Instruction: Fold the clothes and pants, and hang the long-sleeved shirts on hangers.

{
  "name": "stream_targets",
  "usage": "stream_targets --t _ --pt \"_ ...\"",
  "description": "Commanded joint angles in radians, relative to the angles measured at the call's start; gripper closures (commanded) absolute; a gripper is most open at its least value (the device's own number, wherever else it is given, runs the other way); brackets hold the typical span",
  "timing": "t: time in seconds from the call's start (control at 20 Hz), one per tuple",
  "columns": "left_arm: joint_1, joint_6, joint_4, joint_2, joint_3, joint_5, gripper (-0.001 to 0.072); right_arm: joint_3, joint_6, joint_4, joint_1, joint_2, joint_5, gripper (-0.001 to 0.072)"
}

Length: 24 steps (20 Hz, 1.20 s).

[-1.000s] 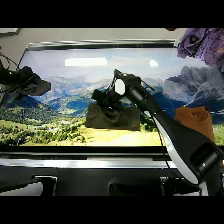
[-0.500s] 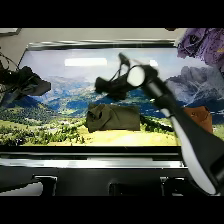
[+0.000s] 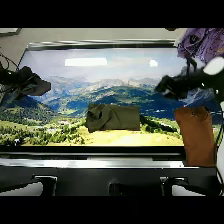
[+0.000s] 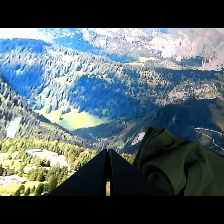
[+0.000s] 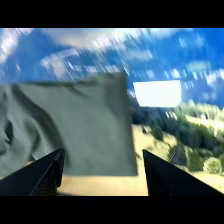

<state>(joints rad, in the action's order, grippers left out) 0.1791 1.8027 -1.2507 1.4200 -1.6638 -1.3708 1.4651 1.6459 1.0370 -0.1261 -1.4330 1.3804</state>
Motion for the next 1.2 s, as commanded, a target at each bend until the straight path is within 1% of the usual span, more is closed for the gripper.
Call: stream_targets --t 0.0,0.15,0.25,0.35,0.55,0.6,0.7,0.75,0.8,0.85,0.9,0.95,1.0,1.15 --pt "0.002 0.0 0.0 -0.001 -0.001 0.002 0.069 -0.233 -0.209 -0.173 -0.113 -0.036 -0.039 0.0154" --pt "0.002 0.0 0.0 -0.001 -0.001 0.001 0.069 -0.372 -0.324 -0.285 -0.081 -0.097 -0.133 0.0166" --pt "0.002 0.001 0.0 -0.001 0.0 0.002 0.069 -0.408 -0.383 -0.366 -0.055 -0.142 -0.175 0.0166" --pt "0.0 0.0 0.0 -0.001 0.0 0.002 0.0691 -0.409 -0.41 -0.408 -0.022 -0.182 -0.208 0.0173" --pt "0.0 0.001 0.0 -0.001 0.0 0.002 0.069 -0.409 -0.411 -0.414 0.07 -0.248 -0.264 0.0175" --pt "0.0 0.0 0.0 -0.001 0.0 0.001 0.069 -0.409 -0.412 -0.426 0.089 -0.258 -0.266 0.0199" --pt "0.0 0.0 0.0 0.0 0.0 0.002 0.069 -0.409 -0.412 -0.439 0.126 -0.264 -0.266 0.029" --pt "0.0 0.0 0.0 0.0 0.0 0.002 0.069 -0.409 -0.412 -0.439 0.139 -0.264 -0.266 0.0379" --pt "0.0 0.0 0.0 0.0 0.0 0.002 0.0691 -0.409 -0.412 -0.446 0.145 -0.264 -0.266 0.0484" --pt "0.0 0.0 0.0 0.0 0.0 0.002 0.0691 -0.406 -0.412 -0.46 0.146 -0.263 -0.264 0.0614" --pt "0.0 0.0 0.0 0.0 0.0 0.001 0.069 -0.393 -0.411 -0.462 0.146 -0.259 -0.259 0.0686" --pt "0.0 0.0 0.0 0.0 0.0 0.001 0.069 -0.37 -0.407 -0.46 0.146 -0.254 -0.251 0.0687" --pt "0.0 0.0 0.0 0.0 0.0 0.001 0.069 -0.332 -0.382 -0.446 0.146 -0.248 -0.243 0.0687" --pt "0.0 0.0 0.0 0.0 0.0 0.001 0.069 -0.159 -0.248 -0.354 0.146 -0.243 -0.223 0.0688"
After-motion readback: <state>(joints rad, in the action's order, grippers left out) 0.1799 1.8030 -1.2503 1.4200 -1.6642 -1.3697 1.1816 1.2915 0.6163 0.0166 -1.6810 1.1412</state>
